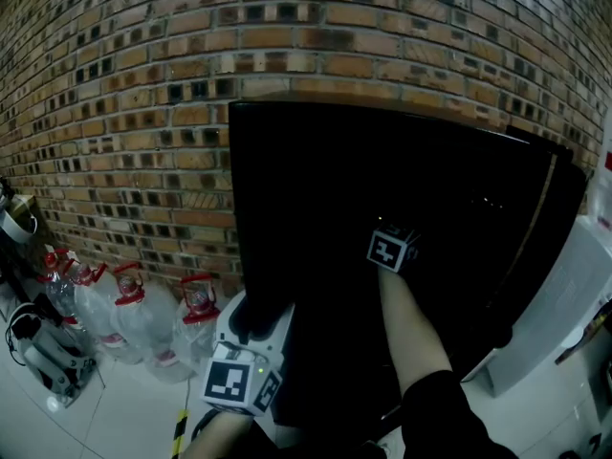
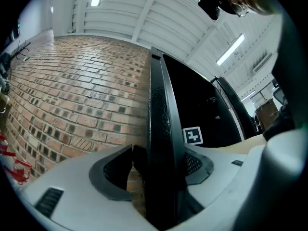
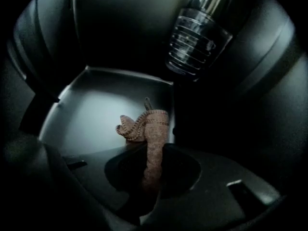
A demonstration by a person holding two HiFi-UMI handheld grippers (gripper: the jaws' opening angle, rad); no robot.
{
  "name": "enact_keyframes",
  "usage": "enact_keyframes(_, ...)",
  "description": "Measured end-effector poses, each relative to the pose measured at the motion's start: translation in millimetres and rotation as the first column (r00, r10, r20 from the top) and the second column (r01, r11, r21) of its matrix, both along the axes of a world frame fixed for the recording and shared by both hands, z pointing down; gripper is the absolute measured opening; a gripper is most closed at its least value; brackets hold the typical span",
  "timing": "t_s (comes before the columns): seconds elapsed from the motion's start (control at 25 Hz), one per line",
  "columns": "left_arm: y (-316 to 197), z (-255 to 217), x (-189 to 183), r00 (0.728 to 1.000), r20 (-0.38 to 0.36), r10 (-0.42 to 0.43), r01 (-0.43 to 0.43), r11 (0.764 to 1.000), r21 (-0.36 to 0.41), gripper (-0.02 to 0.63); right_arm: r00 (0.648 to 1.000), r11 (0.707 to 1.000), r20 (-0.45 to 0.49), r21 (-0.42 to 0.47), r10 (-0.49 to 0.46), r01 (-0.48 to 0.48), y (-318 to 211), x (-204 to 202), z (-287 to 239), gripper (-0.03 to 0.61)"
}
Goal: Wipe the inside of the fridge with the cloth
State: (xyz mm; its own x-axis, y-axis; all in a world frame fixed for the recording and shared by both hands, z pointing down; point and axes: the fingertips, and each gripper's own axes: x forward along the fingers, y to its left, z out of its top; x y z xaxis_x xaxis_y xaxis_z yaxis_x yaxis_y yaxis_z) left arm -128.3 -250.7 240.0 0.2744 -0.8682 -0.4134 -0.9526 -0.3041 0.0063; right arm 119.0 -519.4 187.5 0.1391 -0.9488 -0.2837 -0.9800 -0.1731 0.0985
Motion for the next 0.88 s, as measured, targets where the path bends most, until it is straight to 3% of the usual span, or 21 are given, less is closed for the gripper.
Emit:
enact_keyframes(0.2, 0, 3, 1, 1.000, 0.005, 0.007, -0.006, 1.000, -0.013, 0.261, 0.984, 0.997, 0.164, -0.025, 0.073, -0.070, -1, 20, 7, 0.075)
enact_keyframes(0.36, 2, 5, 2, 1.000, 0.005, 0.025, -0.025, 1.000, -0.015, 0.265, 0.981, 0.999, 0.189, -0.011, 0.045, -0.044, 1, 21, 7, 0.075)
enact_keyframes(0.48, 6, 6, 1, 0.999, -0.015, 0.045, -0.045, 0.999, -0.008, 0.269, 0.982, 0.997, 0.170, 0.031, -0.080, 0.076, 11, 8, 11, 0.075)
enact_keyframes(0.6, 7, 7, -1, 0.998, -0.030, 0.048, -0.048, 0.999, 0.003, 0.268, 0.965, 0.972, 0.121, 0.042, -0.233, 0.229, 19, -21, 28, 0.075)
enact_keyframes(0.88, 10, 15, 0, 0.999, -0.031, 0.027, -0.027, 0.999, -0.019, 0.253, 0.868, 0.868, 0.055, -0.039, -0.494, 0.496, 38, -126, 63, 0.075)
